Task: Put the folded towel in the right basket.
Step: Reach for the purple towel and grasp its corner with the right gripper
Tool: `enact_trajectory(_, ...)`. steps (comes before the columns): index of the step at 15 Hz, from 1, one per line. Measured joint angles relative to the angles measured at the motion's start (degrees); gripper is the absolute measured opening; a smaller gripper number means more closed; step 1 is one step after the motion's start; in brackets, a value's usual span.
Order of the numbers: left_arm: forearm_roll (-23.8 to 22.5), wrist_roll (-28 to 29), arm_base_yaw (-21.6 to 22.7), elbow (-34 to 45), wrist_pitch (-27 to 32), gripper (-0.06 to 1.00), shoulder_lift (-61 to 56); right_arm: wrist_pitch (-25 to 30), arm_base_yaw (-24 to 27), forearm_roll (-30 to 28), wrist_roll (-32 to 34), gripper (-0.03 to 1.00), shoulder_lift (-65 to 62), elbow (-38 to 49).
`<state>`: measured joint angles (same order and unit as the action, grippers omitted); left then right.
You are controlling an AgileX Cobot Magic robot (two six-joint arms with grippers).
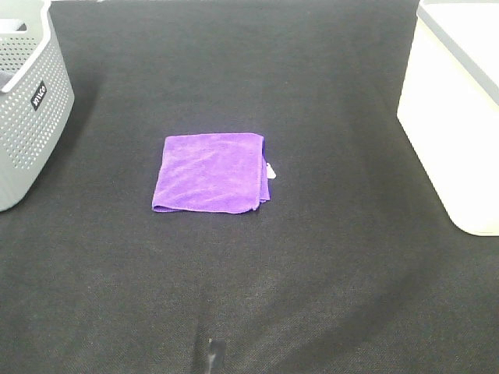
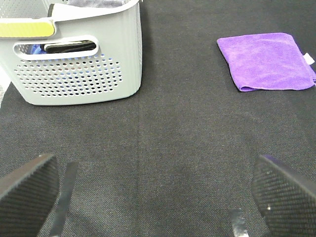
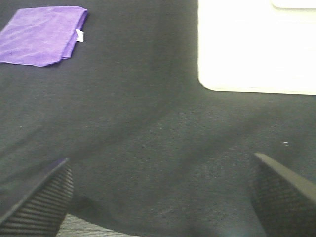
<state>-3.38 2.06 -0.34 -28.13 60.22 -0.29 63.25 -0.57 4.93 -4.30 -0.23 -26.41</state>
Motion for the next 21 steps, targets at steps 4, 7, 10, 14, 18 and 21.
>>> enact_trajectory(4,0.0,0.0,0.0,0.0,0.0,0.99,0.0,0.8,0.0,-1.55,0.23,0.89,18.96,-10.03)
enact_trajectory(7,0.0,0.0,0.0,0.0,0.0,0.99,0.0,3.15,0.0,-0.57,0.23,0.89,41.65,-30.48)
enact_trajectory(10,0.0,0.0,0.0,0.0,0.0,0.99,0.0,4.58,0.0,5.1,-1.09,0.89,56.44,-45.03)
enact_trajectory(14,0.0,0.0,0.0,0.0,0.0,0.99,0.0,-0.11,-11.46,23.2,-4.93,0.89,79.64,-59.99)
enact_trajectory(18,0.0,0.0,0.0,0.0,0.0,0.99,0.0,-4.87,-21.94,25.15,-2.64,0.89,103.13,-68.64)
enact_trajectory(21,0.0,0.0,0.0,0.0,0.0,0.99,0.0,-5.21,-21.94,27.22,-2.52,0.89,114.65,-70.93)
